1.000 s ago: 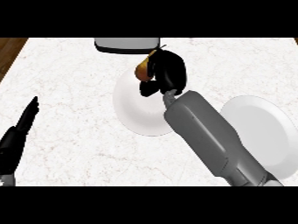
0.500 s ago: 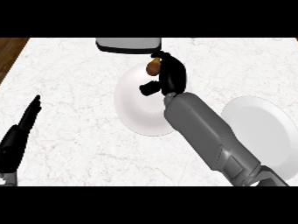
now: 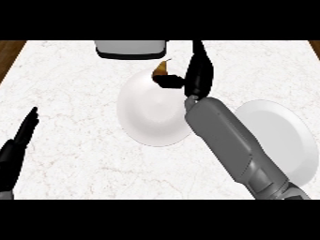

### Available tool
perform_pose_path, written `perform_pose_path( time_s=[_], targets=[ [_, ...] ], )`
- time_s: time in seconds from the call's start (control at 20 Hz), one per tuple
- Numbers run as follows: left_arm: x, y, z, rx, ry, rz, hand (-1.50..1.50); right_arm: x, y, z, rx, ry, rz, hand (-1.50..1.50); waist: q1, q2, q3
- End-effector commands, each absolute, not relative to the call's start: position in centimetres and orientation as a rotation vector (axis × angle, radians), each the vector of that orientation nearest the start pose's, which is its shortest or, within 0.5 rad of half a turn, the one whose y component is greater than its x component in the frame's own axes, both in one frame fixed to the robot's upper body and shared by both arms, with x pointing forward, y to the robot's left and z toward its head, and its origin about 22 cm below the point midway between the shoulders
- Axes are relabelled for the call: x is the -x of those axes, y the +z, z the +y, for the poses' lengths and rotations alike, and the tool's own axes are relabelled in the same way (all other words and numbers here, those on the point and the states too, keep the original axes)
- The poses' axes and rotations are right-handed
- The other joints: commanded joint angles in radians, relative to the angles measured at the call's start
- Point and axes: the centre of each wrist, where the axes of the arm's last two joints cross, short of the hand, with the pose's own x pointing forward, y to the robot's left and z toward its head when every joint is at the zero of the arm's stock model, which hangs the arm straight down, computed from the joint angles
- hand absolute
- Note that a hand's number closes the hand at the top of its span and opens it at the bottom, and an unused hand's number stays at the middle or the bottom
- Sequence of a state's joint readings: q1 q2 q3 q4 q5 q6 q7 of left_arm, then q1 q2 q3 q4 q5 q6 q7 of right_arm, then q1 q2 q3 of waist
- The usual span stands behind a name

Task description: Pick the pear from the plate and place it in the plate

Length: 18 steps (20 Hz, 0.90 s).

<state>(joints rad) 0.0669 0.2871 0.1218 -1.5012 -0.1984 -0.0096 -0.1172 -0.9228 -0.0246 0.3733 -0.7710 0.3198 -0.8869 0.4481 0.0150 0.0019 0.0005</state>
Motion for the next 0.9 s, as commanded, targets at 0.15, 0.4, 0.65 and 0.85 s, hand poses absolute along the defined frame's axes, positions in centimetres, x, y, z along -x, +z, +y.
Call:
perform_pose_path(
  time_s=[0.15,0.4,0.65,0.85],
  targets=[
    [-21.5,0.6,33.9,-0.481,-0.297,-1.511,0.00,-36.6,6.2,-11.2,0.615,-0.195,-1.625,-1.50,-0.026,-0.006,0.001],
    [-21.7,0.5,33.8,-0.485,-0.283,-1.505,0.00,-33.6,4.6,-16.2,0.571,-0.188,-1.708,-1.50,-0.022,-0.004,0.000],
    [-22.3,-0.7,34.1,-0.481,-0.304,-1.513,0.00,-30.8,3.2,-23.7,0.586,-0.122,-1.759,-1.50,-0.026,-0.002,0.000],
    [-21.4,-1.5,34.7,-0.476,-0.285,-1.515,0.00,-31.2,4.2,-26.9,0.608,-0.116,-1.742,-1.50,-0.016,-0.002,-0.001]
  ],
)
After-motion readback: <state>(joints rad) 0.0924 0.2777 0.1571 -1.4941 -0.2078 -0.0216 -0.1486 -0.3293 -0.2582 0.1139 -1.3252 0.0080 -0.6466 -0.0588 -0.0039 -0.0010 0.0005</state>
